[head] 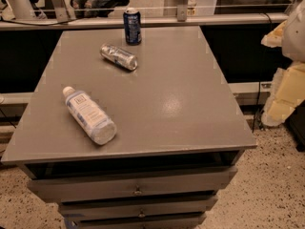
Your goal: Pick pepsi can
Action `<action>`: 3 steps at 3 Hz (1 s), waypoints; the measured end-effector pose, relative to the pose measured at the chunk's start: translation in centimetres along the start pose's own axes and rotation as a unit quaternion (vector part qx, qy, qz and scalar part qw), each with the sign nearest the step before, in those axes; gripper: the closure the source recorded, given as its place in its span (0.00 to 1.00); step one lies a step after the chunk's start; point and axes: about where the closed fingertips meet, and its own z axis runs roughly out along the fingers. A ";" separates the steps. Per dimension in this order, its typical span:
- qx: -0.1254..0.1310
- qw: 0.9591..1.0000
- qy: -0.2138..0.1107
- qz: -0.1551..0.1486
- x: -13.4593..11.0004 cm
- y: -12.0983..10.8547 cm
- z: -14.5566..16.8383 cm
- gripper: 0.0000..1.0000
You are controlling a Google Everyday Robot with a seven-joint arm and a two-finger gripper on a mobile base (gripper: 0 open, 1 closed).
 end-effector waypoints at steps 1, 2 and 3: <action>0.000 1.000 0.000 0.000 0.0 0.0 0.0 0.00; 0.010 1.000 -0.029 0.007 -1.5 -1.2 2.1 0.00; 0.026 0.996 -0.076 0.023 -4.6 -4.7 6.8 0.00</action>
Offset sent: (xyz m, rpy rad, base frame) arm 0.0730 0.0445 -0.0503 0.1873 -0.0920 -0.0080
